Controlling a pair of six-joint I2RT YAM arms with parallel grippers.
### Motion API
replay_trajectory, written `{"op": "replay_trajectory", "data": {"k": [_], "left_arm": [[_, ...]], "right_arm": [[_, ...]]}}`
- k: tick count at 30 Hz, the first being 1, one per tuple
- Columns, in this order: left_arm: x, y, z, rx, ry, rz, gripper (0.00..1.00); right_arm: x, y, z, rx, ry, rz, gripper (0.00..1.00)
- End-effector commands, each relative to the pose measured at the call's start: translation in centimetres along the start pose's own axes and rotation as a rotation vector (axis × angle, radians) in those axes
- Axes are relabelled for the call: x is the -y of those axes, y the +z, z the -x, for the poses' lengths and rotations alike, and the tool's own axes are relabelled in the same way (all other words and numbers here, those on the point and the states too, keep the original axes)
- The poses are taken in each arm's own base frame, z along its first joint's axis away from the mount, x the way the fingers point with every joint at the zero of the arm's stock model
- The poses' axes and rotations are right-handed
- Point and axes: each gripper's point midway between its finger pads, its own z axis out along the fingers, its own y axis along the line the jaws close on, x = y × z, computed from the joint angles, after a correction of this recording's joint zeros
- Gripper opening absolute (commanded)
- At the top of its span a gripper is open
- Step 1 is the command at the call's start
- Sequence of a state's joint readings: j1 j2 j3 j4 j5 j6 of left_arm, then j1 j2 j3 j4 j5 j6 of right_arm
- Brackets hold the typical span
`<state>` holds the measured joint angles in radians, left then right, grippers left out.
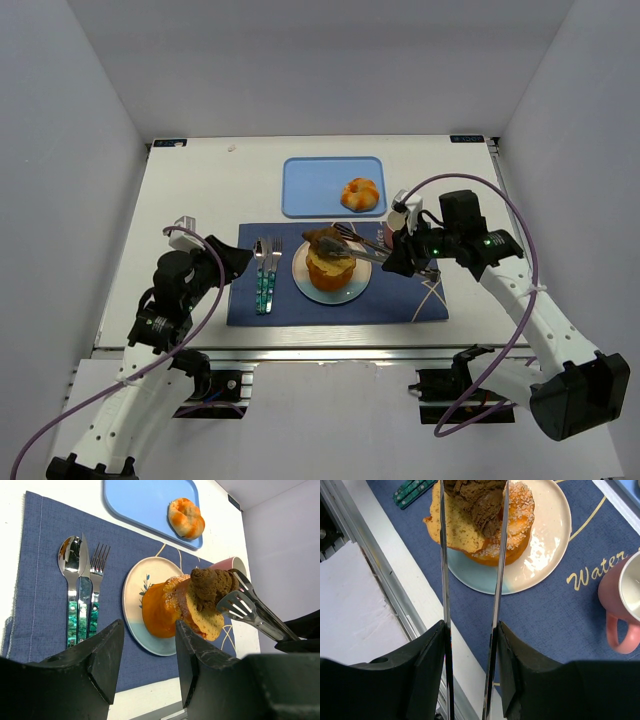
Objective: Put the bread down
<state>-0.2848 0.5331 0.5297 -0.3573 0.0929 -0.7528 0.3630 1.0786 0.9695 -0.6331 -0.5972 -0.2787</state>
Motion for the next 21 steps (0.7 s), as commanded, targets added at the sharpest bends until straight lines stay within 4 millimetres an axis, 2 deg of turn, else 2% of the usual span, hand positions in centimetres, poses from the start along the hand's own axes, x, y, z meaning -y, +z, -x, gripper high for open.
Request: {"op": "replay_trajectory", "data": {"k": [1,4,10,15,21], "left_arm": [[0.5,-0.1,0.3,0.013,0.004,-0.024,0.55],[0.4,-0.4,0.3,0.017,-0.001,-0.020,0.55],[0.2,-0.7,0.3,0.024,-0.006,-0.012,0.55],[0.2,-0.6,0.2,0.020,-0.006,-0.014,0.55],[0.1,-0.5,0.1,0.021,-0.007,-0.016,0.55]], "right_arm": [[-0.2,-0.2,0.2,0.009,-0.041,0.013,0.15],[-0.3,-0.3,0.4,0.002,-0.042,0.020,0.17],[-0.7,-1.1,2.8,0.072,-0.073,0.012,0.17],[-1.2,-2.0,3.7,0.101,-0.081,0.008,0.17],[-1.4,-2.3,3.5,0.100,-0.086,-0.002,0.17]]}}
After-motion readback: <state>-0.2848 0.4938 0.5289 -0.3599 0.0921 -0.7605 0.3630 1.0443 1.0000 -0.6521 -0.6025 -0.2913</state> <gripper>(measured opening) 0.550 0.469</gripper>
